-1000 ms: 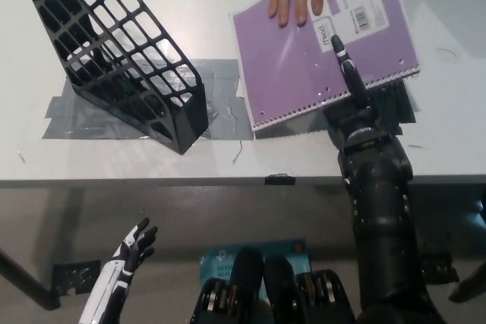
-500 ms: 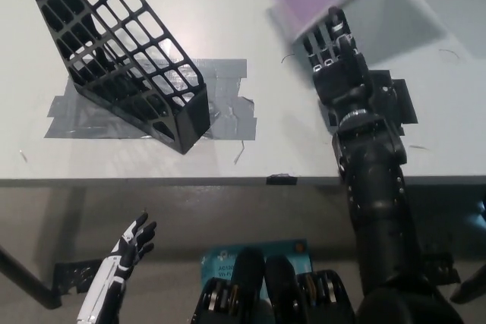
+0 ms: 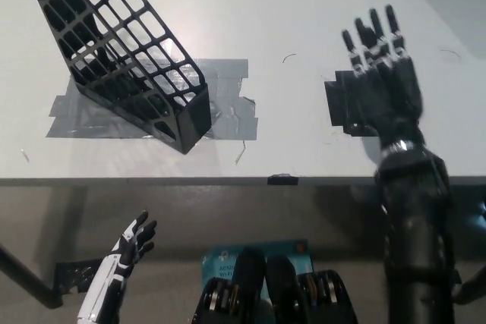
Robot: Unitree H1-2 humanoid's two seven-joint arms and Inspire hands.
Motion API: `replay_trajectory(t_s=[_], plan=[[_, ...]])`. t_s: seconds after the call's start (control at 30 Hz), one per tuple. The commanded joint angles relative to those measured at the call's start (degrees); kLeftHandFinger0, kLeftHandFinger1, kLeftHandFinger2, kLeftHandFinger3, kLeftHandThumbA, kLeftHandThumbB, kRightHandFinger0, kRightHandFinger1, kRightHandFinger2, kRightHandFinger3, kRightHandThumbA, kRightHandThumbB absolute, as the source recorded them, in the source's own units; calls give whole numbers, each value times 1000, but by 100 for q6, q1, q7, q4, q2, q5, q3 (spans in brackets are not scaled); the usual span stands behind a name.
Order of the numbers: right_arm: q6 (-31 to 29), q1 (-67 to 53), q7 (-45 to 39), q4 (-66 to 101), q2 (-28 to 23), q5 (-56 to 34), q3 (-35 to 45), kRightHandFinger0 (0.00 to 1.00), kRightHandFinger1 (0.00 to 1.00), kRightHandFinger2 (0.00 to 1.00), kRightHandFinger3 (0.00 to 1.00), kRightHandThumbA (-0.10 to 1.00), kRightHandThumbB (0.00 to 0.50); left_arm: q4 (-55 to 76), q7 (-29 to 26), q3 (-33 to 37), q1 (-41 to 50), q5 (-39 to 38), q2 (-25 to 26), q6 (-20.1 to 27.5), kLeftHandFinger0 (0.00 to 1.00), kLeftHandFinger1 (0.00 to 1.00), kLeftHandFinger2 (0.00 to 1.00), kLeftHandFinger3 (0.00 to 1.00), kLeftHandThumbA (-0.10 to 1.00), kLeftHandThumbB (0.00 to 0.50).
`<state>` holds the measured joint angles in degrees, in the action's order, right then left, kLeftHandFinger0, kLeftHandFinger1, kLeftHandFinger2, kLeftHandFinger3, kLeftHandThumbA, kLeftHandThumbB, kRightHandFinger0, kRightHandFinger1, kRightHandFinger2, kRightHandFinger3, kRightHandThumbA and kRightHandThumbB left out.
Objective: A shelf with a book inside it is placed on the center of the desk infront of the robot. The robot uses its right hand to grab the book, take it out and hand it to a person.
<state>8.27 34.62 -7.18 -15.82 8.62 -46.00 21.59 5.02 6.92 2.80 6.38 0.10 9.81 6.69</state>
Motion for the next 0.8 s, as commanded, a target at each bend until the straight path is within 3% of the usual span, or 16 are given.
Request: replay_trajectory(t_s=[0.0, 0.1, 0.2, 0.3, 0.33, 0.4, 0.5, 0.6, 0.77], plan=[[595, -1539, -738, 3697, -434, 4, -1057, 1000, 1000, 1000, 1000, 1000, 499, 61, 88, -62, -181, -111, 74, 103, 1000, 1000, 1000, 1000, 1000, 321], [305, -2320, -1022, 4141, -546, 332, -1300, 1000, 1000, 1000, 1000, 1000, 500, 46, 101, -57, -193, -128, 74, 100, 1000, 1000, 1000, 1000, 999, 312], [-388, -3037, -1268, 3920, -621, 1173, -1561, 1000, 1000, 1000, 1000, 1000, 468, 22, 89, -29, -184, -80, 55, 142, 1000, 1000, 1000, 1000, 1000, 309], [-889, -3489, -1336, 3473, -716, 1660, -1673, 1000, 1000, 1000, 1000, 1000, 399, -1, 84, -4, -154, -72, 22, 206, 1000, 1000, 1000, 1000, 1000, 318], [-1038, -3580, -1329, 3275, -776, 1851, -1721, 1000, 1000, 1000, 1000, 1000, 398, 6, 82, -19, -156, -112, 9, 208, 1000, 1000, 1000, 1000, 1000, 328], [-1379, -3804, -1186, 2832, -900, 2328, -1868, 1000, 1000, 1000, 1000, 1000, 422, 23, 83, -41, -143, -159, 8, 215, 1000, 1000, 1000, 1000, 1000, 300], [-1451, -3979, -1090, 2493, -971, 2433, -2029, 1000, 1000, 1000, 1000, 1000, 419, -87, 65, -70, -175, -158, 17, 423, 1000, 1000, 1000, 1000, 1000, 250], [-1503, -4144, -1116, 2212, -1048, 2416, -2206, 1000, 1000, 1000, 1000, 1000, 394, -247, 7, -102, -222, -120, 0, 593, 1000, 1000, 1000, 1000, 1000, 254], [-1706, -4174, -1094, 1901, -1117, 2475, -2412, 1000, 1000, 1000, 1000, 1000, 403, -381, -25, -166, -281, -124, -6, 712, 1000, 1000, 1000, 1000, 1000, 254]])
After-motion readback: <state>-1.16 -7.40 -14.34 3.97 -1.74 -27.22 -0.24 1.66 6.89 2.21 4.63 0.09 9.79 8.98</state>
